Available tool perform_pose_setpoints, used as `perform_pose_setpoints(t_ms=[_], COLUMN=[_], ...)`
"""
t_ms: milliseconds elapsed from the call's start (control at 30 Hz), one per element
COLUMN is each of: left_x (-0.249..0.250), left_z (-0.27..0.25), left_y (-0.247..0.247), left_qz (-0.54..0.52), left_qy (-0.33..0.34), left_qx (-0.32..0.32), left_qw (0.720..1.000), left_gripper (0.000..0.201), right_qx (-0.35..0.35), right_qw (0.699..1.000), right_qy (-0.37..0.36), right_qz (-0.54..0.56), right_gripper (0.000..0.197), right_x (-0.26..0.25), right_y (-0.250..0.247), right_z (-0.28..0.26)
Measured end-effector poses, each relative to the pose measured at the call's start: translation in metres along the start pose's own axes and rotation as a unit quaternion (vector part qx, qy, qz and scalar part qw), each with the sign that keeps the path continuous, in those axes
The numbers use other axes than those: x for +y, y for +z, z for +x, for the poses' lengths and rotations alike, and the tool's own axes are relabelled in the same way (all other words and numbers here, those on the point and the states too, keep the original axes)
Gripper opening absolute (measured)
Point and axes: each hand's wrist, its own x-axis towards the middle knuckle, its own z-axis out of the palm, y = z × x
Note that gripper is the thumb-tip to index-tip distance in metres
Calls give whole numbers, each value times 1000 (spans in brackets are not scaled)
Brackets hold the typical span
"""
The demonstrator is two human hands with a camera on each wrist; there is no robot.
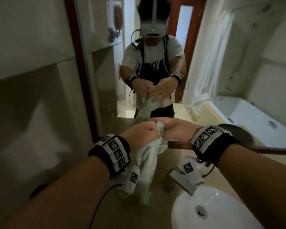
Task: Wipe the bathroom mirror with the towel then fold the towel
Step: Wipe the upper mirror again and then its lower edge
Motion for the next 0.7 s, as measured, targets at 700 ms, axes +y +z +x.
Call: perform_pose_setpoints(t_ms=[700], left_x=[271], left_z=[-41], left_y=[85], left_qz=[311], left_qy=[85], left_qx=[-36], left_qw=[946], left_gripper=[51], right_qx=[341], right_qw=[940], right_qy=[-27], right_qz=[-1], right_gripper=[11], right_x=[-82], right_y=[-89], right_z=[-264])
